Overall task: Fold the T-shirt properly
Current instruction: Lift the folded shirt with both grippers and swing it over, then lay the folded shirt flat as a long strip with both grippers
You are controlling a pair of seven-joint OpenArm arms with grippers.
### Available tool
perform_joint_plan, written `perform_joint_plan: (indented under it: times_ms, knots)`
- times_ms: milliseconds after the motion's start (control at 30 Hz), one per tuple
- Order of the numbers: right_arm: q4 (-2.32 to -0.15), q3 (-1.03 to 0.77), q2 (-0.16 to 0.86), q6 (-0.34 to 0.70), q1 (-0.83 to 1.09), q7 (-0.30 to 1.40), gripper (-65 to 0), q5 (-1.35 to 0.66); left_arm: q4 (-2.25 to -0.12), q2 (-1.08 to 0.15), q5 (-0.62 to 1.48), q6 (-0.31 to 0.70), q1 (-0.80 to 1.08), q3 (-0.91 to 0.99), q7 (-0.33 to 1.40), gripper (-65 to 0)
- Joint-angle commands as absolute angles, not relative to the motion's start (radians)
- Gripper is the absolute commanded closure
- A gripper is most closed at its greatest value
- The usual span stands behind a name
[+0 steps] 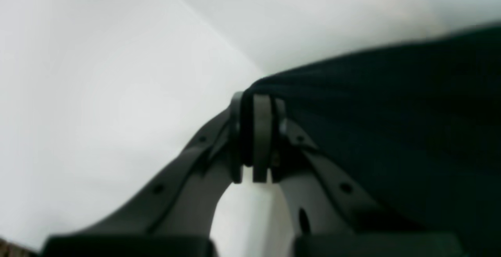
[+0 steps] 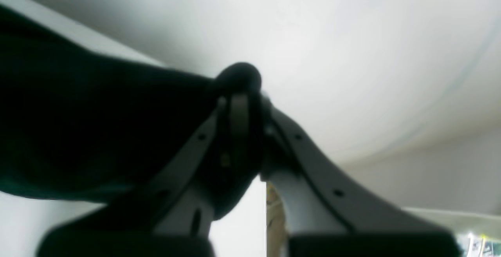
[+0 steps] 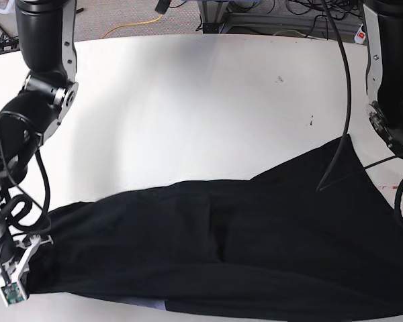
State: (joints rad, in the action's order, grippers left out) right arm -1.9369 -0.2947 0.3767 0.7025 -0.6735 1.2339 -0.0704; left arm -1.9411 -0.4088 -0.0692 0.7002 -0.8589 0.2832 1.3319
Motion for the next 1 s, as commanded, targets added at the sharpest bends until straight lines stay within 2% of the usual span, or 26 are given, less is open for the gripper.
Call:
perform_joint_plan:
  times_ms: [0,233,400,600,700,967]
  knots:
    - [-1.975,-0.318,0.387,0.698,-0.65,1.214,0.0,-0.067,-1.989,-0.418,-0.082,0.698,-0.852,0.286,1.357,0.0]
    - [-2.009,-0.452,0.346,0.698,-0.417,1.216,0.0,-0.065,-2.017,-0.371,-0.085,0.698,-0.677,0.357,1.396,0.0]
    - [-2.011,-0.507,0.344,0.698,-0.298,1.216,0.0,-0.065,-2.017,-0.371,-0.084,0.698,-0.527,0.38,1.396,0.0]
    - [-2.011,-0.555,0.297,0.698,-0.193,1.216,0.0,-0.065,-2.012,-0.343,-0.084,0.698,-0.34,0.412,1.392,0.0]
    - [-2.011,-0.555,0.28,0.698,-0.176,1.216,0.0,-0.065,-2.012,-0.298,-0.087,0.698,-0.288,0.433,1.351,0.0]
    - [-1.982,-0.512,0.26,0.698,-0.228,1.216,0.0,-0.058,-2.011,-0.291,-0.085,0.698,-0.278,0.441,1.34,0.0]
